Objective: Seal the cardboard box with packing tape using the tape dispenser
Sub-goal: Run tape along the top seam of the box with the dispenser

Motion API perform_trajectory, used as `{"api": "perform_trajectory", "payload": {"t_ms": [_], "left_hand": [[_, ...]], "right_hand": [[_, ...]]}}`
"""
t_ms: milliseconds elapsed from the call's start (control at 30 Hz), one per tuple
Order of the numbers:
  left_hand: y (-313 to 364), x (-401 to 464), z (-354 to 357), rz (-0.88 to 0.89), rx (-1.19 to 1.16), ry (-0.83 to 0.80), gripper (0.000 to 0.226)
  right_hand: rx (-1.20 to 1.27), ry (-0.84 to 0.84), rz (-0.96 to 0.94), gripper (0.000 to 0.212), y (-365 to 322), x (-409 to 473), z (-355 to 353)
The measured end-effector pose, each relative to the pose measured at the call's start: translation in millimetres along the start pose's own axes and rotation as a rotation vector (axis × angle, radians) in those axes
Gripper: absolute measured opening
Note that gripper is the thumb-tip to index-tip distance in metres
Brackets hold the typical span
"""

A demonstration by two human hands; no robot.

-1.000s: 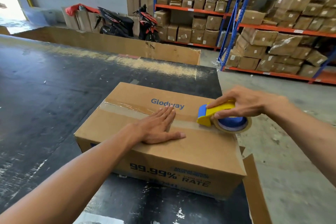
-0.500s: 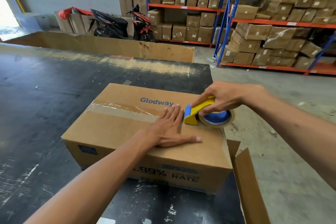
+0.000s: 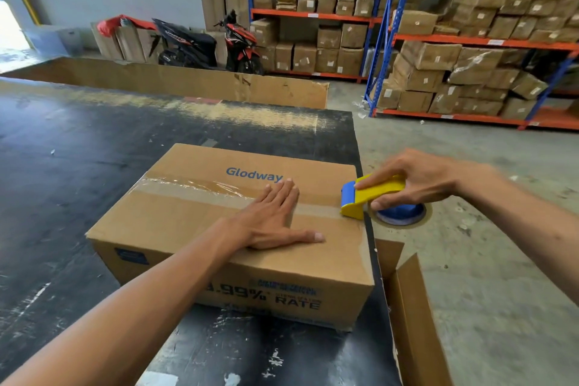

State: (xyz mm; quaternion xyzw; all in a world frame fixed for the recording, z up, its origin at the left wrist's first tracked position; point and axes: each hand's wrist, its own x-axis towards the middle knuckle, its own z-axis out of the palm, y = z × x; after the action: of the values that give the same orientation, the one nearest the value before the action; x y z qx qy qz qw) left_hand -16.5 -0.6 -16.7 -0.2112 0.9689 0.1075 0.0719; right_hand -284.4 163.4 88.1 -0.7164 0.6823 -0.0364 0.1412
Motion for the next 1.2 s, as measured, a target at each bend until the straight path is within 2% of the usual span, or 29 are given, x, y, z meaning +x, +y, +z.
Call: {"api": "perform_trajectory", "payload": {"t_ms": [100, 300, 667, 867, 1000, 1067, 1133, 1200], "left_hand": [[16.0, 1.4, -3.1, -0.015, 0.033, -0.006, 0.124], [70.9, 20.4, 5.6, 0.073, 0.003, 0.004, 0.126], [66.2, 19.5, 6.6, 0.069, 0.014, 0.007, 0.126], [65.9, 20.8, 4.7, 0.077, 0.039, -0.007, 0.124], [68.0, 21.0, 2.8, 0.092, 0.063, -0.032, 0.112], [72.5, 22.3, 0.8, 0.074, 0.075, -0.052, 0.114], [78.3, 24.8, -0.9, 0.057, 0.077, -0.060, 0.118], [80.9, 25.0, -2.1, 0.046, 0.071, -0.070, 0.122]], "right_hand": [[0.002, 0.028, 0.008, 0.053, 1.6, 3.7, 6.0], [-0.009, 0.033, 0.013, 0.054, 0.9, 3.8, 6.7], [0.111, 0.100, 0.103, 0.052, 35.6, -47.8, 11.6], [-0.032, 0.080, 0.082, 0.057, 39.5, -50.3, 33.0], [-0.159, 0.110, 0.013, 0.051, 36.0, -42.8, 38.6], [-0.208, 0.114, -0.005, 0.049, 35.6, -39.9, 33.4], [-0.303, 0.069, -0.032, 0.048, 29.4, -34.6, 27.9], [-0.458, -0.062, -0.064, 0.048, 14.0, -26.8, 34.4]]}}
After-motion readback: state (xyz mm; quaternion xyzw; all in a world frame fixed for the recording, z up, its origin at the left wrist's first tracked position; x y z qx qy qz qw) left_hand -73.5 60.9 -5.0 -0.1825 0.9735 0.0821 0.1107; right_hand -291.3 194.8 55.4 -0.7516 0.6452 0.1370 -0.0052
